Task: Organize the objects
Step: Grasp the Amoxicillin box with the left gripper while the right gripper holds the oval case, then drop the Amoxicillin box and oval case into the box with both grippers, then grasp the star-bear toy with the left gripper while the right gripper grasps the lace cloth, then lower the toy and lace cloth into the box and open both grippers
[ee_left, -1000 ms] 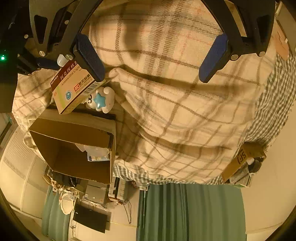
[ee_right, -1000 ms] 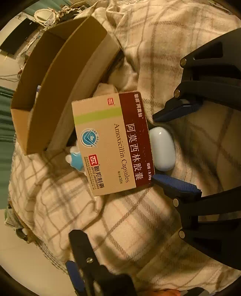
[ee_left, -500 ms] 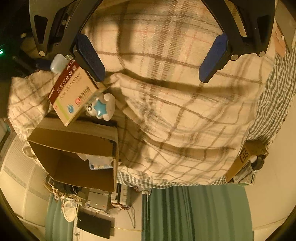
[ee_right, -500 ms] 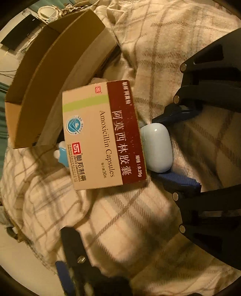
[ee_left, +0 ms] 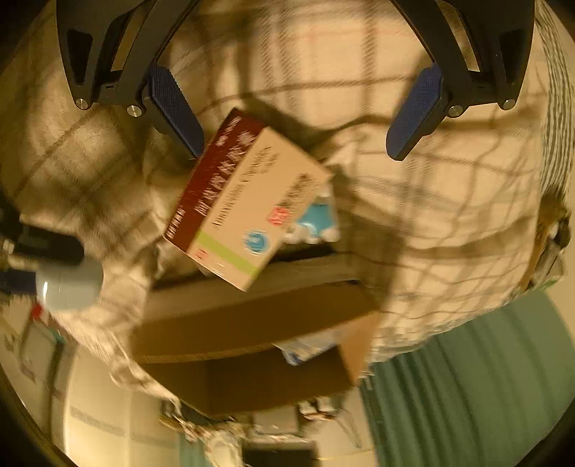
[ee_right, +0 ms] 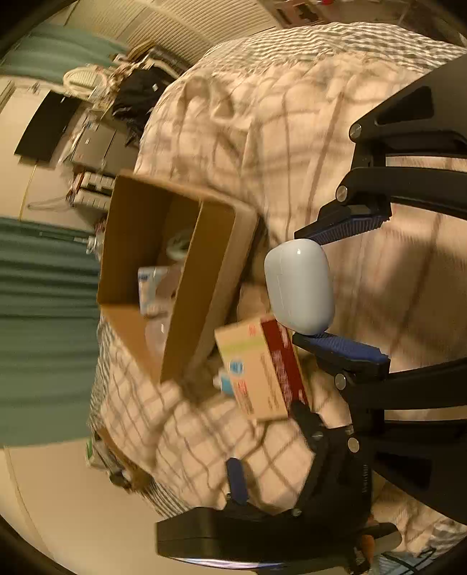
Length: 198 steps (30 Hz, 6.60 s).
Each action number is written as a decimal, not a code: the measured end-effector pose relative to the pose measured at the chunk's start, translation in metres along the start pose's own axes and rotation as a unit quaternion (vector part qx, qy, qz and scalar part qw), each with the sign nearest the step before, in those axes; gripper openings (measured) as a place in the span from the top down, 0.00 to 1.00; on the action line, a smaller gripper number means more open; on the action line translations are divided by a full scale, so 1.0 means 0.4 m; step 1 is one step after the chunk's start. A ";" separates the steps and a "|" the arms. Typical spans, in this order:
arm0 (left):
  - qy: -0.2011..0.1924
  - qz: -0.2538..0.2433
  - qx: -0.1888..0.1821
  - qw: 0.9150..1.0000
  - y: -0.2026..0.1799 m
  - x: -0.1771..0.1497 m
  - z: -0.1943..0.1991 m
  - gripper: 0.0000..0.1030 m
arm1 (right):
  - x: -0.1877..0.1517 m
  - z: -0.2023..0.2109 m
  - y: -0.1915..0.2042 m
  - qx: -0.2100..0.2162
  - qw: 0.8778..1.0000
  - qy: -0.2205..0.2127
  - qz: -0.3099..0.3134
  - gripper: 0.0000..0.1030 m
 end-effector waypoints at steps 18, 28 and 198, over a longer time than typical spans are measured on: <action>0.015 -0.044 -0.046 0.998 -0.075 0.040 -0.026 0.13 | -0.014 0.009 -0.029 0.026 0.999 -0.008 -0.021 0.53; -0.060 0.042 -0.062 0.995 0.020 0.135 0.183 0.15 | 0.066 0.164 -0.007 0.010 0.997 -0.070 0.004 0.53; -0.106 0.091 -0.085 0.987 0.143 0.571 0.015 0.35 | 0.517 -0.057 -0.118 0.019 0.995 -0.089 -0.028 0.85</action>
Point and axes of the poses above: each gripper's, at about its wrist camera, not at the fingertips, and z roughly against the way its jaws point, y to its left, x to its top, the point moved 8 cm from there along -z, roughly the way its jaws point, and after that the axes turned 9 degrees about -z, right-handed, at the moved point
